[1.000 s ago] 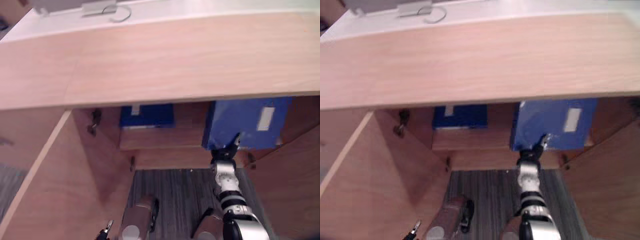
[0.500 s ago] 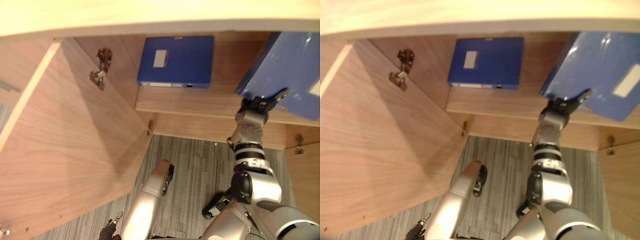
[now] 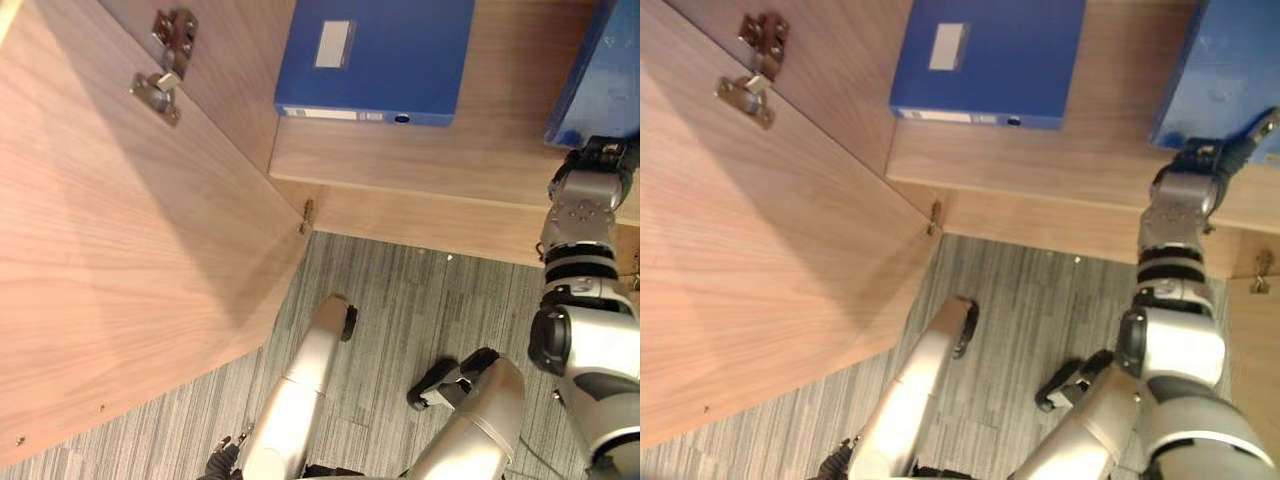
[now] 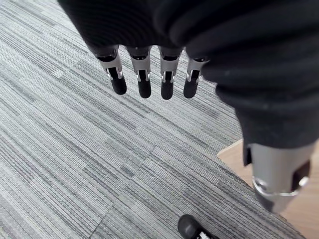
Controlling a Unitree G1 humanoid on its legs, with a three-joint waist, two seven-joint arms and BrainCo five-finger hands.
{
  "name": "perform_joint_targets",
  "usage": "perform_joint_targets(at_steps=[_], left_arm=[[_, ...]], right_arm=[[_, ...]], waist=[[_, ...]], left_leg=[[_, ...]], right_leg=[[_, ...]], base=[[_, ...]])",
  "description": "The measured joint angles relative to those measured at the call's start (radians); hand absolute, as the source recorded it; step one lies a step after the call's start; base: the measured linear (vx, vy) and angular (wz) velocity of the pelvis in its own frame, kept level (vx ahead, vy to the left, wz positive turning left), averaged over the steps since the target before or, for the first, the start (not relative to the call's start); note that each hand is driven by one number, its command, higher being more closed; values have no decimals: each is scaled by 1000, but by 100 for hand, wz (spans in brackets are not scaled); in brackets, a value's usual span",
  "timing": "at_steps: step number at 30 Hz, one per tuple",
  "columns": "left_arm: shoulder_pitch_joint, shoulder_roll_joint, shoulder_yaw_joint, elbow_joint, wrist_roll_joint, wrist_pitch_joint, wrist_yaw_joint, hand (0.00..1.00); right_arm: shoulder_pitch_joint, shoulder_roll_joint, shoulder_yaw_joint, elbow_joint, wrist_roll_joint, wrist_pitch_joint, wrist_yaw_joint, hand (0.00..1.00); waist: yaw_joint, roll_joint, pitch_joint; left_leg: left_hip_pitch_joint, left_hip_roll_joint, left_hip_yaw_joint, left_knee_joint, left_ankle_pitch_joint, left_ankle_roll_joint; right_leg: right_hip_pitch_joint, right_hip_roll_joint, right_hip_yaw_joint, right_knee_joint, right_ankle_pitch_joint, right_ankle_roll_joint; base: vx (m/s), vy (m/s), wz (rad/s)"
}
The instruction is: Walk over to the cabinet, pick up the folder, carry it to the office cabinet, place the folder inside the office cabinet, then close the office cabinet door
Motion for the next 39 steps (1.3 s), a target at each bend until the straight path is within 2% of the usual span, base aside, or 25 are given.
perform_joint_targets(at_steps=[1,4,11,14,17,23,28,33,35,39], left_arm=[[0,0,0,0,-1,0,1,0],[0,0,-6,-2,-5,-1,10,0],[0,2,-9,-12,-12,-1,17,0],[0,2,-9,-13,-18,-1,16,0],[1,3,-9,-13,-23,-2,14,0],[1,13,-21,-13,-23,-5,-5,0],[1,19,-22,-14,-23,-11,-30,0],[1,27,-23,-16,-20,-19,-55,0],[2,31,-23,-28,-19,-20,-63,0],[12,43,-23,-53,4,-21,-84,0]], right_arm=[[-14,-26,49,8,-22,26,-3,0],[-51,-50,144,22,-63,59,-2,0],[-92,-65,233,29,-77,65,7,0],[-95,-83,303,30,-123,80,37,0],[-120,-111,404,30,-242,133,84,0],[-161,-157,561,31,-343,196,181,0],[-199,-198,673,30,-427,231,250,0],[-235,-218,753,30,-562,257,307,0],[-244,-237,789,23,-652,261,335,0],[-243,-327,909,-125,-884,297,444,0]], waist=[[-1,0,1],[-5,-1,16],[-9,-1,23],[-11,-1,29],[-17,-2,35],[-20,-7,38],[-24,-12,41],[-27,-21,47],[-26,-26,50],[-36,-40,59]], left_leg=[[-8,0,-2,-4,3,-3],[-10,7,-4,-15,9,-6],[-24,12,-12,-21,16,-11],[-24,15,-13,-23,17,-11],[-24,21,-14,-23,18,-12],[-23,43,-12,-27,18,-12],[-23,50,-13,-32,20,-16],[-23,58,-12,-34,20,-17],[-24,58,-12,-36,20,-17],[-23,60,-11,-45,21,-18]], right_leg=[[-9,2,0,-1,0,0],[-14,11,0,-7,0,0],[-25,28,2,-13,0,-1],[-25,32,2,-16,0,-1],[-25,37,2,-18,0,-1],[-28,58,1,-27,2,-5],[-31,65,0,-29,2,-5],[-33,72,-1,-33,2,-5],[-34,72,-1,-34,3,-5],[-34,74,-3,-42,3,-6]], base=[[46,-69,6],[47,-61,-1],[71,-37,1],[74,-25,-2],[62,-22,-4],[70,-26,-7],[70,-31,-4],[80,-27,-3],[80,-24,-1],[88,-24,0]])
